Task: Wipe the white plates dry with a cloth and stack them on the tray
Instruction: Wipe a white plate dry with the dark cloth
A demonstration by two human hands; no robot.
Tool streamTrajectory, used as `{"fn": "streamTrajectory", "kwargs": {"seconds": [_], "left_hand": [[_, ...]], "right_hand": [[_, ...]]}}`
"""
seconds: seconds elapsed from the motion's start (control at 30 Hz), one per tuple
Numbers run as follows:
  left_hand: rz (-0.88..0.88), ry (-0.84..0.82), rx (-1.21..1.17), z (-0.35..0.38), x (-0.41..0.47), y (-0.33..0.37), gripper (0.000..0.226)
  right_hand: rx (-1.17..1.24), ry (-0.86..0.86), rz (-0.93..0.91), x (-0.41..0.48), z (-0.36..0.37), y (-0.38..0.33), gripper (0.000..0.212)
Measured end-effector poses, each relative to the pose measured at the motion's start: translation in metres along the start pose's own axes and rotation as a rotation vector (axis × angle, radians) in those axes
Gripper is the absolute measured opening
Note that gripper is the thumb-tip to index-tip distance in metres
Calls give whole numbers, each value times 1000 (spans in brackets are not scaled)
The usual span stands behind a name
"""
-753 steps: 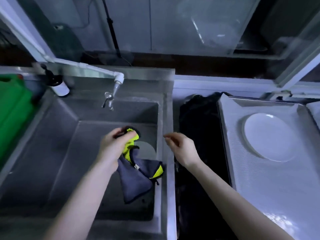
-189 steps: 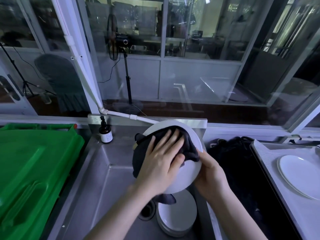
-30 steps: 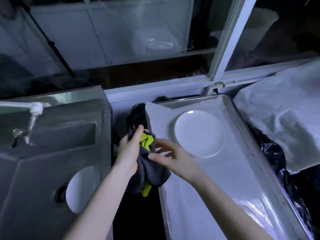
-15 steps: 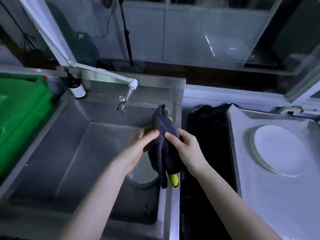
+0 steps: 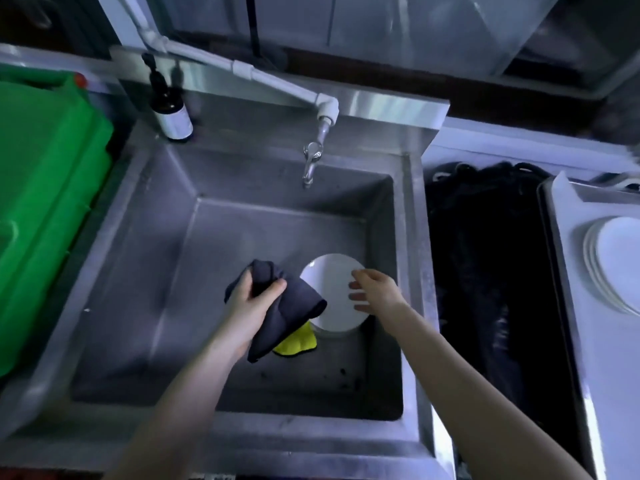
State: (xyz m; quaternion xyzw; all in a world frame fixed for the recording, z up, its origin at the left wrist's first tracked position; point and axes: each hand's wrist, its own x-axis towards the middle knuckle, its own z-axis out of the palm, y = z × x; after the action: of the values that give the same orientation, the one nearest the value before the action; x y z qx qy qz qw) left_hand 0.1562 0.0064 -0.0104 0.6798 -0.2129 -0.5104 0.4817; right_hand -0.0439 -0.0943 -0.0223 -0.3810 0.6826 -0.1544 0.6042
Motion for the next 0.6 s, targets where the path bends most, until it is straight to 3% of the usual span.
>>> {"fn": "streamTrajectory", "kwargs": {"seconds": [0.17, 0.3, 0.6], "left_hand": [[-20, 219, 137, -19, 30, -36, 28], [-79, 133, 229, -25, 48, -61, 30], [-64, 51, 591, 0, 101, -104, 43]], "right_hand": [[-237, 71, 205, 43, 9, 50, 53], [-213, 126, 300, 73, 19, 80, 67], [-153, 323, 284, 114, 33, 113, 45]]}}
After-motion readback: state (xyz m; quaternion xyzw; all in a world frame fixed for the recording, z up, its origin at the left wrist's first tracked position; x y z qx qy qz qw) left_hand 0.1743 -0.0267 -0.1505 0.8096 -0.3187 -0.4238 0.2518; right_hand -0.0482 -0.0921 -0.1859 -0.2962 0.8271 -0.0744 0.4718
